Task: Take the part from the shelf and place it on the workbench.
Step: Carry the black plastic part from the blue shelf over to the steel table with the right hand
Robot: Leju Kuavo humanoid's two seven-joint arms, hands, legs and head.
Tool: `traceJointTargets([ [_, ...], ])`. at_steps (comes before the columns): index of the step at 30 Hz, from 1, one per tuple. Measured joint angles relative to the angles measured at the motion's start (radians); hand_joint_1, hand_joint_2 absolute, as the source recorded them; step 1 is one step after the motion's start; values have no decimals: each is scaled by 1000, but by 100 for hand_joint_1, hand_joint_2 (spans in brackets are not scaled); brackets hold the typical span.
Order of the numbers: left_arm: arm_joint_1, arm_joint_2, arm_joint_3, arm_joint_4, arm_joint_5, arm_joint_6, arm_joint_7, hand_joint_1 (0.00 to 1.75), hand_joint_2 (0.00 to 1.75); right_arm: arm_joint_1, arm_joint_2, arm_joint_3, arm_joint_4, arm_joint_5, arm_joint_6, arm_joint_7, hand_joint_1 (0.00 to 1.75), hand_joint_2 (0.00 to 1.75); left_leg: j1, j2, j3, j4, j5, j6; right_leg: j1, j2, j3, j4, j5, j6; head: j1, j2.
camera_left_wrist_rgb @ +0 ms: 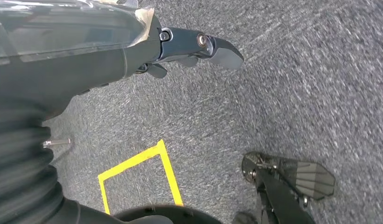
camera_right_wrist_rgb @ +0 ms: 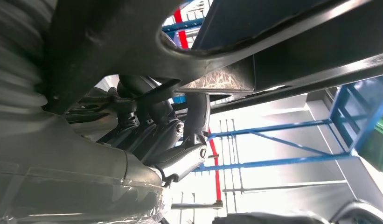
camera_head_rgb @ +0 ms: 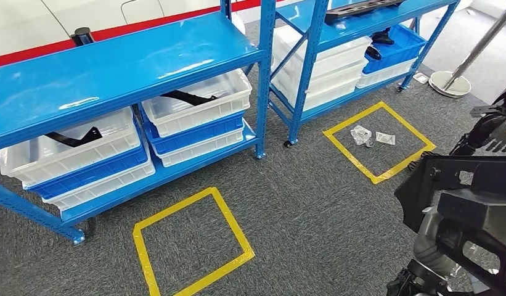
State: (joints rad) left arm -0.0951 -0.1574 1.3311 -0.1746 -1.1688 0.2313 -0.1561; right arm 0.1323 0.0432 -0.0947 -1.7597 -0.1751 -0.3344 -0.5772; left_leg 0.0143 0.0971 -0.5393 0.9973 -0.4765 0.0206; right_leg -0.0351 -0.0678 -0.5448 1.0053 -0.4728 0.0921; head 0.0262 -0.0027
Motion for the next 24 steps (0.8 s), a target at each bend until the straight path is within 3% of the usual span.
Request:
traceJointTargets([
  [1, -1, -1, 0, -1, 4, 2, 2, 0, 175, 3, 1, -2, 0, 0, 6, 0, 175, 175, -3, 9, 1, 1, -1, -7, 4, -2, 1, -8, 1, -10, -1, 0],
  [3, -4, -3, 1, -2, 8, 5, 5, 0, 175, 11, 2, -8, -1, 1, 11, 0, 175, 175, 1, 21, 3, 1, -2, -19, 2, 21, -7, -5, 6, -32, -6, 0],
  [5, -7, -4, 1, -2, 9, 7, 6, 0, 175, 14, 5, -11, -2, 1, 14, -1, 175, 175, 7, -16, -10, 36, -34, -28, -5, 43, -10, -6, 13, -49, -10, 0],
  [7, -6, -5, 2, -2, 9, 7, 8, 0, 175, 14, 8, -12, -3, 2, 16, -1, 175, 175, 8, -74, -58, 146, -103, -31, -5, 61, -15, -6, 18, -63, -14, 0],
  [9, -3, -5, 2, -2, 10, 6, 15, 0, 175, 15, 11, -12, -3, 2, 19, -1, 175, 175, 8, -96, -112, 264, -151, -29, 2, 84, -19, -5, 21, -72, -17, 0],
  [10, -1, -5, 3, -2, 11, 6, 20, 0, 175, 16, 13, -12, -3, 2, 21, 0, 175, 175, 8, -99, -121, 283, -148, -27, 4, 96, -21, -5, 22, -73, -17, 0],
  [12, -1, -5, 3, -2, 15, 6, 27, 0, 175, 16, 14, -12, -3, 2, 24, 1, 175, 175, 8, -107, -86, 211, -93, -22, 6, 121, -22, -1, 23, -73, -17, 0],
  [14, -1, -5, 3, -3, 18, 7, 39, 0, 175, 14, 14, -12, -2, 2, 29, 1, 175, 175, 11, -148, -28, 89, -40, -16, 9, 142, -26, 7, 22, -70, -17, 0],
  [16, -1, -4, 3, -3, 18, 11, 61, 0, 175, 12, 15, -13, -1, 2, 36, 0, 175, 175, 9, -173, -6, 34, -29, -12, 11, 162, -35, 12, 24, -59, -17, 0],
  [18, -1, -5, 4, -3, 19, 15, 80, 0, 175, 13, 14, -13, 0, 3, 42, 0, 175, 175, 3, -154, -7, 28, -26, -1, 9, 181, -45, 11, 30, -44, -17, 0],
  [20, -3, -7, 4, -3, 20, 17, 88, 0, 175, 14, 12, -15, 2, 3, 45, 0, 175, 175, 4, -130, -4, 20, -17, 16, 9, 155, -67, 36, 19, -38, -13, 0],
  [22, -3, -9, 5, -4, 22, 19, 93, 0, 175, 11, 9, -16, 3, 1, 48, 0, 175, 175, 4, -103, -4, 16, -11, 25, 11, 104, -117, 135, -29, -45, -5, 0],
  [24, -1, -11, 8, -4, 26, 19, 97, 0, 175, 11, 6, -16, 6, -1, 49, 0, 175, 175, 3, -75, -8, 16, -10, 27, 11, 84, -174, 260, -76, -46, 0, 0],
])
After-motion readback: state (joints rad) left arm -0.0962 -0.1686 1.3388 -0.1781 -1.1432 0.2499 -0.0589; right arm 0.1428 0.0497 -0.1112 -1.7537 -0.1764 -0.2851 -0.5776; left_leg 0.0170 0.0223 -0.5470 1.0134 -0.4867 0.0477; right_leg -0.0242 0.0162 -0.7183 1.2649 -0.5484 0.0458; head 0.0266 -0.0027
